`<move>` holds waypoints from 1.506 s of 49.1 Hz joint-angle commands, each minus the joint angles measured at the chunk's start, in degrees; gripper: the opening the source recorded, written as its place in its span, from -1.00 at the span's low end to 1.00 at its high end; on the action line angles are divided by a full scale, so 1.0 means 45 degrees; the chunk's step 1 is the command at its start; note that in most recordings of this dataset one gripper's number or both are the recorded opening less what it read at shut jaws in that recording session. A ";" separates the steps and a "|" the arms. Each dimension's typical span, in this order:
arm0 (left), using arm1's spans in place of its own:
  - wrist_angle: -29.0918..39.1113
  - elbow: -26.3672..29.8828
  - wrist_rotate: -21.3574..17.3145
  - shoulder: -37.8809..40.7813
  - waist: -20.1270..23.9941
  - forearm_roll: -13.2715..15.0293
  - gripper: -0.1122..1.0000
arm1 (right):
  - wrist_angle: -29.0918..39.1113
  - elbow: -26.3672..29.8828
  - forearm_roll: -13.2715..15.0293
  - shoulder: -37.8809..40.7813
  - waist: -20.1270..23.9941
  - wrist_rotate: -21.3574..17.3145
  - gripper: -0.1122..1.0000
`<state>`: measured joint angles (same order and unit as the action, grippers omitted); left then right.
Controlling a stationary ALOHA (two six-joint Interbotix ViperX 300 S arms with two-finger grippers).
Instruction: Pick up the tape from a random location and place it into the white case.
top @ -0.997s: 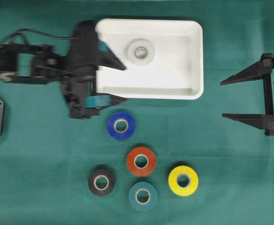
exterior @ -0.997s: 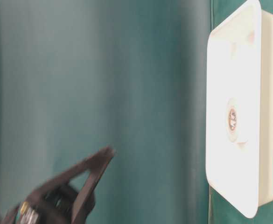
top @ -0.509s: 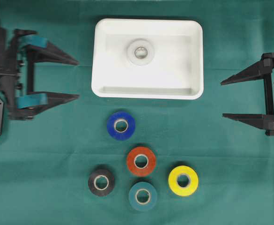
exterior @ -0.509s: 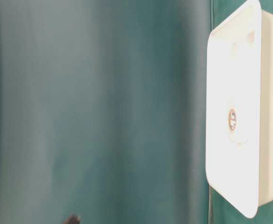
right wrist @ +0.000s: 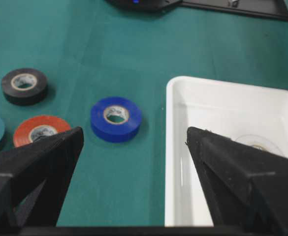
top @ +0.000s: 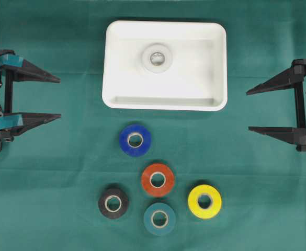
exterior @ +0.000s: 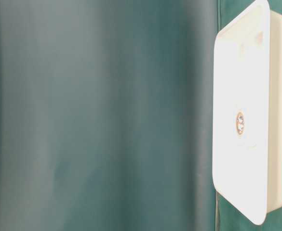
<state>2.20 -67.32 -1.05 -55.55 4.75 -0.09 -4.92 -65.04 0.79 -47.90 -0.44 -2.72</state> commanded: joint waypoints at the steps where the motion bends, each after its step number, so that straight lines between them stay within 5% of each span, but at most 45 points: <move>1: -0.0391 -0.0137 0.0020 -0.0137 -0.0020 0.0020 0.95 | -0.0059 0.0254 0.0020 0.0078 -0.0020 0.0000 0.84; 74: -0.0449 -0.0332 0.0020 -0.0215 -0.0020 0.0039 0.95 | 0.0039 0.0527 -0.0039 0.0664 0.0684 -0.0059 0.84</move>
<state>0.70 -69.52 -1.05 -56.78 4.75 0.00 -4.22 -64.60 0.79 -46.14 2.46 -2.90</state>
